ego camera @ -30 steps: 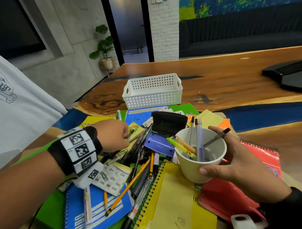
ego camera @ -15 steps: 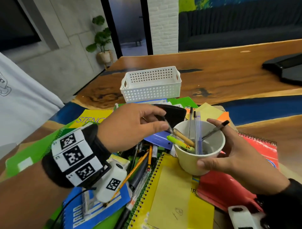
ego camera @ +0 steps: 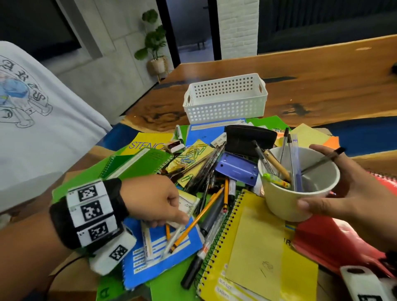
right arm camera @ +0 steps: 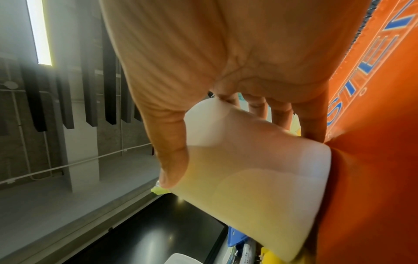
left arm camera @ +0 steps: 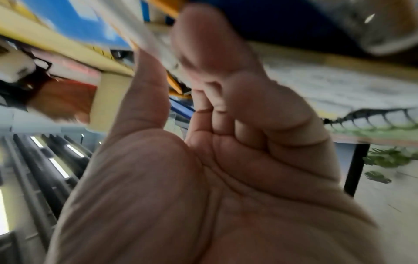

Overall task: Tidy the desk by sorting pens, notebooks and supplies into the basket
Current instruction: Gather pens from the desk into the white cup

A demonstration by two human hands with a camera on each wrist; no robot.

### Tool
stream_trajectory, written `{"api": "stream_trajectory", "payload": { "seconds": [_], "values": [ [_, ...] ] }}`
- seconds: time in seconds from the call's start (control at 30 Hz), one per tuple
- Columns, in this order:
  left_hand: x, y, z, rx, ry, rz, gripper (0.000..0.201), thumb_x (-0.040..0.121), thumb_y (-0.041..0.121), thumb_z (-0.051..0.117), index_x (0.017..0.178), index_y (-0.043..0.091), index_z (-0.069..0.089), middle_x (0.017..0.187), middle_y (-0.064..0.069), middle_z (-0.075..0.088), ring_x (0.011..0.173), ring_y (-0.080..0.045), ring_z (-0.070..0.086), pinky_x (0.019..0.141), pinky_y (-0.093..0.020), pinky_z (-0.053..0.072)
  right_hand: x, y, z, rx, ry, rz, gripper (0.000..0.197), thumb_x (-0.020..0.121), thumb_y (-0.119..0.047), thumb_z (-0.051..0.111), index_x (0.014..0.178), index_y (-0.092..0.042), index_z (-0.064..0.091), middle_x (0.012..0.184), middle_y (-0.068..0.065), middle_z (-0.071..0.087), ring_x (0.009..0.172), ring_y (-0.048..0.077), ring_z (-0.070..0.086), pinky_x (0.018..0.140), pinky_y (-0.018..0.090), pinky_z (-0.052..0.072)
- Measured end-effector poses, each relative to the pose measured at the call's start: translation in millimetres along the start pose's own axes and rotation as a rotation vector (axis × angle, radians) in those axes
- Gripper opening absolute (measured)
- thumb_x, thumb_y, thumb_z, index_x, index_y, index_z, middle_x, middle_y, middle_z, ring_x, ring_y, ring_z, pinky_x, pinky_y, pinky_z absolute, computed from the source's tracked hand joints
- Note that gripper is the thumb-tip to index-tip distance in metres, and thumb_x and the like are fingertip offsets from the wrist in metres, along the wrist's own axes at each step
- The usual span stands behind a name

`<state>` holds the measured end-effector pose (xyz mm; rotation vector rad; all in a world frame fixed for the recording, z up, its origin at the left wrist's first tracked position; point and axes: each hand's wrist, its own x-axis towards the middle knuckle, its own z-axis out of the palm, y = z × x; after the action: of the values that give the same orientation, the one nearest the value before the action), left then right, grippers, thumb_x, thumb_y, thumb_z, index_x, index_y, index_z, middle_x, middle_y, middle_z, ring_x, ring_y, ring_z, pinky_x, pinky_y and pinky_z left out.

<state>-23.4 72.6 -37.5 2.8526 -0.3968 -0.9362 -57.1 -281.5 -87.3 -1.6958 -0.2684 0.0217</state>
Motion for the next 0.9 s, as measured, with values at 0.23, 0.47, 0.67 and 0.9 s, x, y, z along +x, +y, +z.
{"api": "stream_trajectory", "payload": {
  "seconds": [0.23, 0.47, 0.67, 0.9],
  "values": [
    [0, 11, -10, -0.23, 0.131, 0.004, 0.018, 0.093, 0.022, 0.062, 0.084, 0.006, 0.066, 0.068, -0.002, 0.074, 0.06, -0.013, 0.072, 0.052, -0.024, 0.053, -2, -6, 1, 0.0, 0.008, 0.01, 0.107, 0.026, -0.066, 0.094, 0.124, -0.056, 0.052, 0.122, -0.019, 0.069, 0.11, 0.001, 0.066, 0.078, 0.019, 0.057],
    [-23, 79, -47, -1.09, 0.66, 0.484, 0.014, 0.089, 0.018, 0.064, 0.092, 0.004, 0.064, 0.084, -0.016, 0.075, 0.078, -0.029, 0.075, 0.059, -0.026, 0.059, -4, -6, 3, -0.018, 0.055, 0.021, 0.116, 0.035, -0.044, 0.094, 0.141, -0.04, 0.046, 0.123, -0.016, 0.069, 0.114, 0.003, 0.065, 0.093, 0.032, 0.056],
    [4, 112, -32, -0.634, 0.58, 0.541, 0.023, 0.085, 0.03, 0.077, 0.106, 0.02, 0.074, 0.079, 0.006, 0.072, 0.07, -0.005, 0.065, 0.068, -0.027, 0.054, -5, -3, 12, 0.032, 0.031, -0.01, 0.112, 0.036, -0.032, 0.095, 0.139, -0.03, 0.05, 0.125, -0.01, 0.07, 0.116, 0.009, 0.066, 0.089, 0.024, 0.055],
    [1, 59, -42, -0.448, 0.678, 0.297, 0.01, 0.084, 0.029, 0.078, 0.082, 0.02, 0.073, 0.069, 0.002, 0.068, 0.055, -0.003, 0.054, 0.056, -0.021, 0.045, -6, -3, 10, 0.035, 0.015, 0.013, 0.122, 0.029, -0.054, 0.097, 0.139, -0.036, 0.05, 0.123, -0.018, 0.069, 0.112, 0.003, 0.066, 0.086, 0.019, 0.055]
  ]
}}
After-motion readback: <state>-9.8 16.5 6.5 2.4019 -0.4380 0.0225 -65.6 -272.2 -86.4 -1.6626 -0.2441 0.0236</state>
